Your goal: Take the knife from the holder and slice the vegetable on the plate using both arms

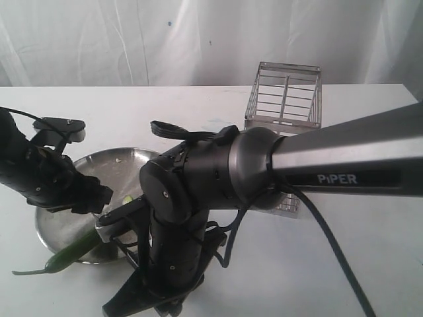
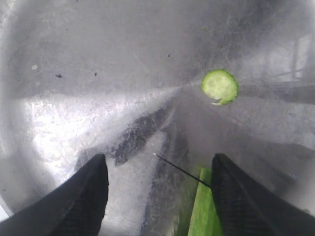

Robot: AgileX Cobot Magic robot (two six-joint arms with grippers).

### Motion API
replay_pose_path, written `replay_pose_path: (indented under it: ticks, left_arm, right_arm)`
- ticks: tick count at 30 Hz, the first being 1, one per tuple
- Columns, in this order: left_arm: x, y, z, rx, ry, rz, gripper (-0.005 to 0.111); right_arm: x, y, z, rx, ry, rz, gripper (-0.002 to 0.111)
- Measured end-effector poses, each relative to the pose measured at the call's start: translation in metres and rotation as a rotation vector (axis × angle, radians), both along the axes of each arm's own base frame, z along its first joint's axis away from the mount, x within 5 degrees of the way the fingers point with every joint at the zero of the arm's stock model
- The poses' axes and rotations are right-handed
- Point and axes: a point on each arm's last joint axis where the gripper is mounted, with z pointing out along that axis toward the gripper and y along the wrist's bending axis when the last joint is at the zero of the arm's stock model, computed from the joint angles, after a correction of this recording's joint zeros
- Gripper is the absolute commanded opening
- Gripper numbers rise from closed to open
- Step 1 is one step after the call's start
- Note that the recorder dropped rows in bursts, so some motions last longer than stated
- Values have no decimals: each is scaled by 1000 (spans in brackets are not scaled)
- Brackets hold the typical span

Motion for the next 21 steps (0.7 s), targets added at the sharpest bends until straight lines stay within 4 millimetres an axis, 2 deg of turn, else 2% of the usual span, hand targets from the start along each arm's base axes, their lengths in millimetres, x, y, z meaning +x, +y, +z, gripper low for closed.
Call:
replay_pose_path:
  ticks: [7, 11, 18, 21]
  left_arm:
    - [-1, 0, -2, 2, 22, -3, 64]
    - [1, 0, -14, 10, 56, -2, 64]
    - [8, -1, -35, 23, 94, 3, 64]
    - [10, -1, -38, 31, 89, -7, 64]
  right_arm:
    - [0, 0, 0, 0, -1, 4, 0]
    - [0, 0, 0, -3, 1, 8, 0]
    - [3, 4, 13, -6, -2, 31, 0]
    - [4, 4, 14, -15, -7, 47, 0]
